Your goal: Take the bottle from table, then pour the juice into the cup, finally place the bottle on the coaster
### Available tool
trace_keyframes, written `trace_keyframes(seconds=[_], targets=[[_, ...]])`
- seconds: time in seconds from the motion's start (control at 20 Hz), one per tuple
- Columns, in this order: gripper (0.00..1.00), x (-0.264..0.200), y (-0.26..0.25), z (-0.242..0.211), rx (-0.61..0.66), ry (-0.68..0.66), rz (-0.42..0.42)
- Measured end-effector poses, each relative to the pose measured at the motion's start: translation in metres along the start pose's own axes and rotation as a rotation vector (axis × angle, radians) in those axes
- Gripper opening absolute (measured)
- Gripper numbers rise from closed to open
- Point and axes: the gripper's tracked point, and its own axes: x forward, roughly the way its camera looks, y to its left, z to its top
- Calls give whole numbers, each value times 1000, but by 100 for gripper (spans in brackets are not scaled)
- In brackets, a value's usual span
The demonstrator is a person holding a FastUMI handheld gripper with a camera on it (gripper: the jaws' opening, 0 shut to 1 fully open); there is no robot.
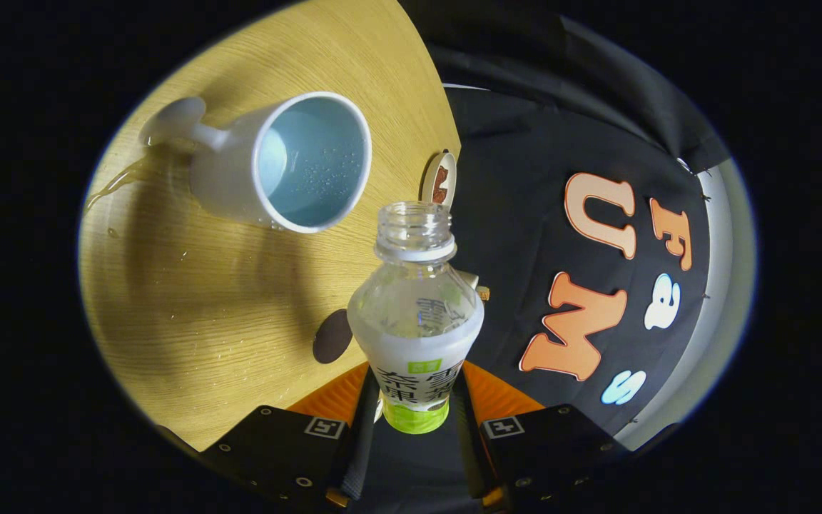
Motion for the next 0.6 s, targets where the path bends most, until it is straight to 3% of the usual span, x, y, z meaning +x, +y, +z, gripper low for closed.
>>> trace_keyframes(seconds=[0.6], targets=[[55, 1, -5, -5, -98, -11, -2]])
